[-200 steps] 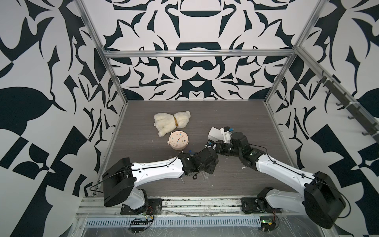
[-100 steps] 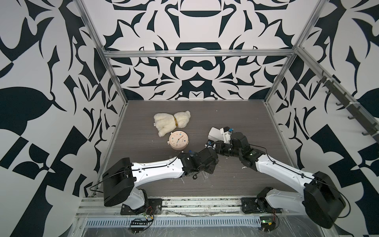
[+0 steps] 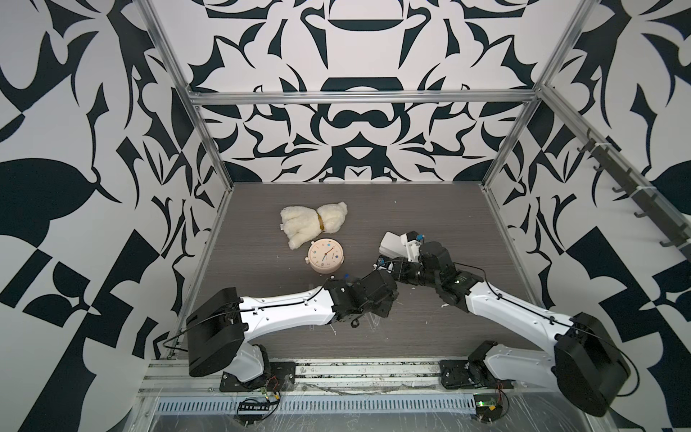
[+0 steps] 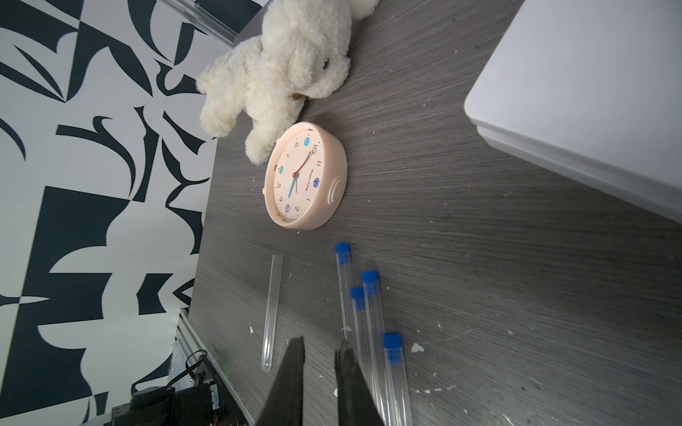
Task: Remove stoppers from test tubes
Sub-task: Open the stopper on the test tube.
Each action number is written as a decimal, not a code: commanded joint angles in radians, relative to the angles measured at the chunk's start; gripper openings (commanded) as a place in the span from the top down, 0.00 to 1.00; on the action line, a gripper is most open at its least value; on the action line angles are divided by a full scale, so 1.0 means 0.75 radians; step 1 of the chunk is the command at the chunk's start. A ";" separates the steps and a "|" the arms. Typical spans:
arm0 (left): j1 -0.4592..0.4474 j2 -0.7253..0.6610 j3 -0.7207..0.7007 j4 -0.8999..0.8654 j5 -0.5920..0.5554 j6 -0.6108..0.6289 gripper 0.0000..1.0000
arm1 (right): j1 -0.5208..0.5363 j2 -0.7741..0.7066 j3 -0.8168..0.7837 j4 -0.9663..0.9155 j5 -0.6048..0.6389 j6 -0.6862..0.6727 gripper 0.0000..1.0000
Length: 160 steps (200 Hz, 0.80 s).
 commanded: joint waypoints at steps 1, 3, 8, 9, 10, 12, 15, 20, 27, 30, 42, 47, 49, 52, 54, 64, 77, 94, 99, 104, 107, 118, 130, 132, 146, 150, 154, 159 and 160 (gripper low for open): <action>-0.004 -0.043 -0.017 -0.010 -0.005 -0.014 0.87 | 0.005 -0.026 0.064 -0.081 0.102 -0.099 0.91; -0.005 -0.043 -0.018 -0.011 -0.005 -0.014 0.87 | 0.007 -0.026 0.067 -0.084 0.107 -0.104 0.91; -0.006 -0.045 -0.021 -0.013 -0.005 -0.016 0.87 | 0.007 -0.027 0.072 -0.092 0.114 -0.113 0.91; -0.006 -0.046 -0.021 -0.013 -0.005 -0.016 0.87 | 0.007 -0.026 0.072 -0.094 0.116 -0.115 0.91; -0.006 -0.046 -0.021 -0.012 -0.005 -0.017 0.87 | 0.007 -0.027 0.073 -0.096 0.120 -0.117 0.91; -0.005 -0.046 -0.022 -0.013 -0.004 -0.018 0.87 | 0.007 -0.026 0.075 -0.100 0.122 -0.120 0.91; -0.005 -0.045 -0.023 -0.013 -0.002 -0.019 0.87 | 0.007 -0.026 0.077 -0.104 0.128 -0.127 0.91; -0.006 -0.049 -0.023 -0.013 -0.003 -0.021 0.87 | 0.008 -0.026 0.084 -0.111 0.139 -0.136 0.91; -0.005 -0.049 -0.027 -0.015 -0.003 -0.024 0.87 | 0.011 -0.026 0.089 -0.124 0.153 -0.147 0.91; -0.007 -0.050 -0.029 -0.014 -0.002 -0.025 0.87 | 0.011 -0.026 0.092 -0.126 0.158 -0.150 0.91; -0.005 -0.049 -0.032 -0.014 -0.003 -0.029 0.87 | 0.014 -0.025 0.099 -0.135 0.175 -0.165 0.91; -0.005 -0.050 -0.032 -0.015 -0.001 -0.031 0.87 | 0.015 -0.024 0.101 -0.137 0.180 -0.169 0.91; -0.005 -0.049 -0.032 -0.014 -0.001 -0.031 0.87 | 0.017 -0.024 0.102 -0.137 0.182 -0.168 0.91; -0.006 -0.050 -0.032 -0.015 -0.001 -0.031 0.87 | 0.017 -0.023 0.101 -0.136 0.182 -0.170 0.92; -0.005 -0.050 -0.032 -0.015 0.000 -0.031 0.88 | 0.016 -0.024 0.102 -0.135 0.182 -0.169 0.92; -0.007 -0.049 -0.034 -0.017 0.000 -0.032 0.88 | 0.015 -0.021 0.104 -0.133 0.183 -0.169 0.92; -0.005 -0.048 -0.036 -0.016 -0.001 -0.033 0.88 | 0.015 -0.021 0.104 -0.129 0.179 -0.165 0.93; -0.006 -0.049 -0.046 -0.011 -0.004 -0.036 0.88 | 0.015 -0.028 0.101 -0.116 0.172 -0.150 0.95; -0.005 -0.048 -0.046 -0.011 -0.006 -0.037 0.88 | 0.015 -0.031 0.102 -0.112 0.168 -0.144 0.95; -0.007 -0.049 -0.048 -0.010 -0.006 -0.039 0.88 | 0.015 -0.030 0.102 -0.107 0.165 -0.139 0.95; -0.007 -0.049 -0.049 -0.010 -0.007 -0.039 0.88 | 0.015 -0.031 0.100 -0.104 0.161 -0.137 0.95; -0.005 -0.049 -0.057 -0.007 -0.008 -0.041 0.88 | 0.016 -0.037 0.098 -0.091 0.149 -0.124 0.96; -0.006 -0.050 -0.065 -0.005 -0.008 -0.045 0.88 | 0.016 -0.042 0.094 -0.077 0.132 -0.107 0.97; -0.005 -0.050 -0.066 -0.005 -0.010 -0.045 0.88 | 0.015 -0.043 0.094 -0.073 0.129 -0.103 0.97; -0.006 -0.054 -0.072 -0.004 -0.015 -0.047 0.88 | 0.013 -0.047 0.086 -0.052 0.105 -0.078 0.99; -0.005 -0.054 -0.072 -0.004 -0.016 -0.047 0.88 | 0.010 -0.046 0.084 -0.046 0.097 -0.071 1.00; -0.006 -0.057 -0.074 -0.005 -0.017 -0.047 0.88 | 0.008 -0.045 0.085 -0.042 0.087 -0.063 1.00; -0.006 -0.058 -0.075 -0.005 -0.019 -0.047 0.88 | 0.006 -0.042 0.084 -0.035 0.071 -0.051 1.00; -0.005 -0.057 -0.075 -0.005 -0.019 -0.047 0.88 | 0.007 -0.042 0.085 -0.035 0.068 -0.048 1.00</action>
